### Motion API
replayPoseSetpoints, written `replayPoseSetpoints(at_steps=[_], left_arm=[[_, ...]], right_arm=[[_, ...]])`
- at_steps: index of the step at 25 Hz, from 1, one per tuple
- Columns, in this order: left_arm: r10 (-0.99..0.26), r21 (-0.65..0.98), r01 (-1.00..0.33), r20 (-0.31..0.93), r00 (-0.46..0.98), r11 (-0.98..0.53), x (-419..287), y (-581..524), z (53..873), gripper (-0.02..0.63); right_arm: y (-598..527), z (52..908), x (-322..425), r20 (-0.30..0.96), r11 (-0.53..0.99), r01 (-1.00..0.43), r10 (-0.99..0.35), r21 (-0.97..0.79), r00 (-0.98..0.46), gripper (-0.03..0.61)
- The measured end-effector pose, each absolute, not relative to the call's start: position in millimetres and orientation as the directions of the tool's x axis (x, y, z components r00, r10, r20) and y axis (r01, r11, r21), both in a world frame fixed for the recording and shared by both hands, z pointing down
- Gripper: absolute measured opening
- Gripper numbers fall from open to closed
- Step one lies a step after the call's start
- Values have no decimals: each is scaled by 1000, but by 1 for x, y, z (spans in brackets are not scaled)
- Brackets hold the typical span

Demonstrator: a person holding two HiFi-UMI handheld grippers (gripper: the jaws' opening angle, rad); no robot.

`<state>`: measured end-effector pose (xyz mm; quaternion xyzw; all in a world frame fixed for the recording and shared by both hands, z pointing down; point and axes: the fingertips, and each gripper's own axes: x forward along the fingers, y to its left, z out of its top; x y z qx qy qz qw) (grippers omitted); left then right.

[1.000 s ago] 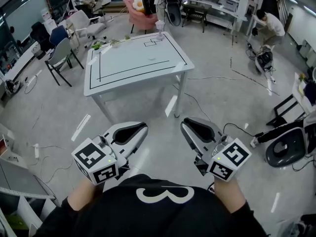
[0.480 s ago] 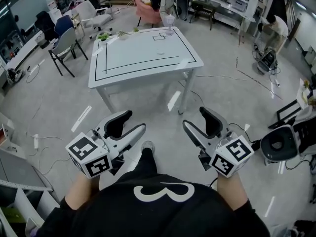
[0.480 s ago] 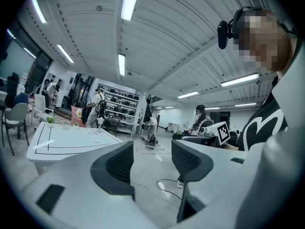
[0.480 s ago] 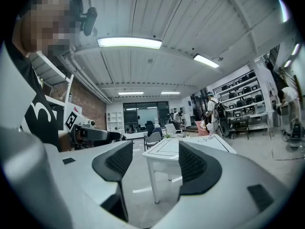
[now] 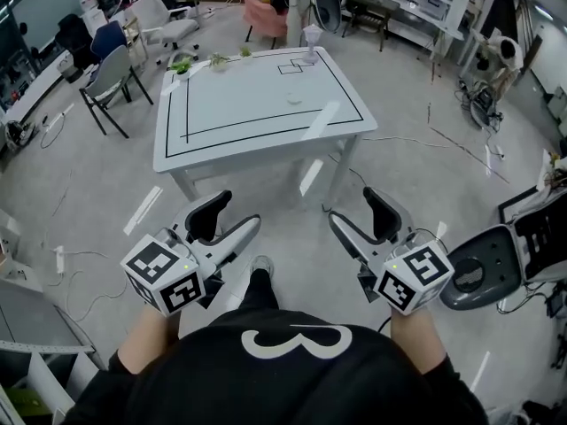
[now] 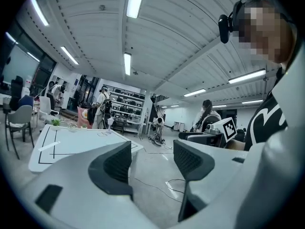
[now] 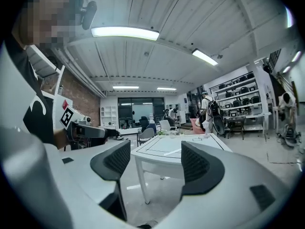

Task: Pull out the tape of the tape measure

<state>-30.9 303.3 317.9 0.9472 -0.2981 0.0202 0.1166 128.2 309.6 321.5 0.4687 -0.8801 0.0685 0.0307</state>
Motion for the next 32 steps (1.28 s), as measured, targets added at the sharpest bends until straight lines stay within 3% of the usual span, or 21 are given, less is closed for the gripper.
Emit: replayPoseSetpoints(at_steps=[19, 32], left_arm=[[-499, 309, -532, 184, 847, -788, -52, -9, 367, 262], [-467, 310, -532, 264, 844, -788, -55, -138, 411, 262]], right_arm=[[7, 361, 115, 244, 414, -898, -865, -149, -439, 313], [-127, 417, 101, 361, 403, -910, -838, -98, -410, 313]])
